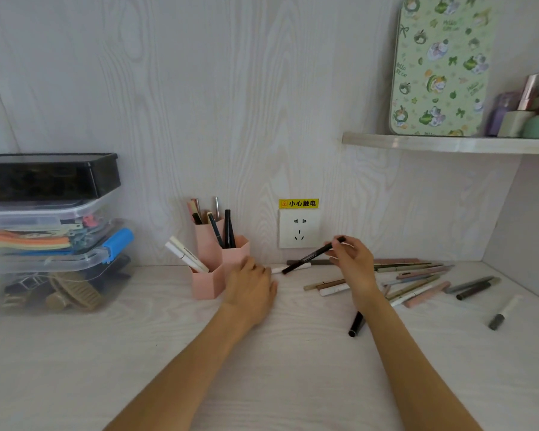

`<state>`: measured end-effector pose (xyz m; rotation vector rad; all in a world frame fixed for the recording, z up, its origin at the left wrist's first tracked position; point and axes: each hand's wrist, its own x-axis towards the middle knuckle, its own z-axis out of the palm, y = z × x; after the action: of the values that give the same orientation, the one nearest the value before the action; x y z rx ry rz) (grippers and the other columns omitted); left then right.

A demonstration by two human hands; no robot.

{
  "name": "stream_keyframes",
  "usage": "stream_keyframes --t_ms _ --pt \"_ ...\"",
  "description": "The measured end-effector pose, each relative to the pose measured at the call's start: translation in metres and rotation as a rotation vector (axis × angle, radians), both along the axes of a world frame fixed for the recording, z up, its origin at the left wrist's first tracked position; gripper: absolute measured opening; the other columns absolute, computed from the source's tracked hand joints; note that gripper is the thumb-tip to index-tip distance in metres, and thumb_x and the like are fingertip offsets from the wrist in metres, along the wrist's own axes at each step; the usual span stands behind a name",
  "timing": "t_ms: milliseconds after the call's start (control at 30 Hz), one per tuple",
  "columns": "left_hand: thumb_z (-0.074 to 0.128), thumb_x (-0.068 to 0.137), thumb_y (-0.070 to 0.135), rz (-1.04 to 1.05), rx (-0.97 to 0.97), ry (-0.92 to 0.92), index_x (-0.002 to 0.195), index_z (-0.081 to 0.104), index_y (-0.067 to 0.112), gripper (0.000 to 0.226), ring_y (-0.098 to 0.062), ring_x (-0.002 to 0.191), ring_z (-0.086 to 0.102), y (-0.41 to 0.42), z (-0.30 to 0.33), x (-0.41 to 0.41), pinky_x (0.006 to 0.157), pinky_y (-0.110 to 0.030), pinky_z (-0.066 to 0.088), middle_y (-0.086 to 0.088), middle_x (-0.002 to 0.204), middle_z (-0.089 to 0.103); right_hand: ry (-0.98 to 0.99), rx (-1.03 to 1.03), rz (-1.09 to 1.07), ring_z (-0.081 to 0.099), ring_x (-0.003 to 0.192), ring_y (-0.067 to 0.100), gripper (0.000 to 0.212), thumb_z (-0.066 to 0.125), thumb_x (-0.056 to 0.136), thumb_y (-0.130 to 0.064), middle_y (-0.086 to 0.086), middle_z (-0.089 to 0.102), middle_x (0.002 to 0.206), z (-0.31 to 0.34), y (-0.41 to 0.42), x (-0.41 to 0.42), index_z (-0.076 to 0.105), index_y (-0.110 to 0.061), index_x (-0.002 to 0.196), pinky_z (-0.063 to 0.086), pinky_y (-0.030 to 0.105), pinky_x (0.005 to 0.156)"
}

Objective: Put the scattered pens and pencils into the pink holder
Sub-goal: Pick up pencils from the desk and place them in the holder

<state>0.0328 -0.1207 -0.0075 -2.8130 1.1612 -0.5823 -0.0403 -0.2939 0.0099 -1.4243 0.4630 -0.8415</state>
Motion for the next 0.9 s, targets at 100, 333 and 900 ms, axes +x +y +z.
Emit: stream_keyframes --t_ms 100,333,900 --pt "0.035 0.097 0.017 -0.046 -0.051 0.001 0.123 0.051 0.016 0.030 -0.023 0.114 0.045 0.010 -0.005 -0.002 0.085 -0.034 0.039 -0.004 0.120 0.057 -0.112 0.209 -0.055 0.067 0.078 0.009 0.018 0.053 0.093 -0.011 0.010 0.068 0.098 0.002 -0.001 -0.002 0.056 -0.007 0.111 0.054 0.020 0.073" --pt "0.051 0.089 0.018 -0.107 -0.384 0.327 0.108 0.064 0.041 0.033 -0.008 0.097 0.056 0.092 -0.009 0.007 0.070 -0.023 0.041 0.019 0.106 0.063 -0.180 0.270 -0.043 0.069 0.081 0.011 0.018 0.054 0.092 -0.008 0.005 0.072 0.090 0.005 0.008 -0.005 0.051 -0.015 0.109 0.055 0.022 0.082" --pt "0.066 0.076 0.052 0.040 -0.645 0.310 0.081 0.070 0.038 0.016 -0.002 0.072 0.048 0.146 -0.020 0.022 0.069 -0.025 0.036 0.018 0.078 0.061 -0.064 -0.644 0.032 0.070 0.073 0.015 0.014 0.070 0.082 -0.020 0.001 0.070 0.087 0.063 0.108 0.064 0.059 -0.018 0.091 0.056 0.033 0.071"
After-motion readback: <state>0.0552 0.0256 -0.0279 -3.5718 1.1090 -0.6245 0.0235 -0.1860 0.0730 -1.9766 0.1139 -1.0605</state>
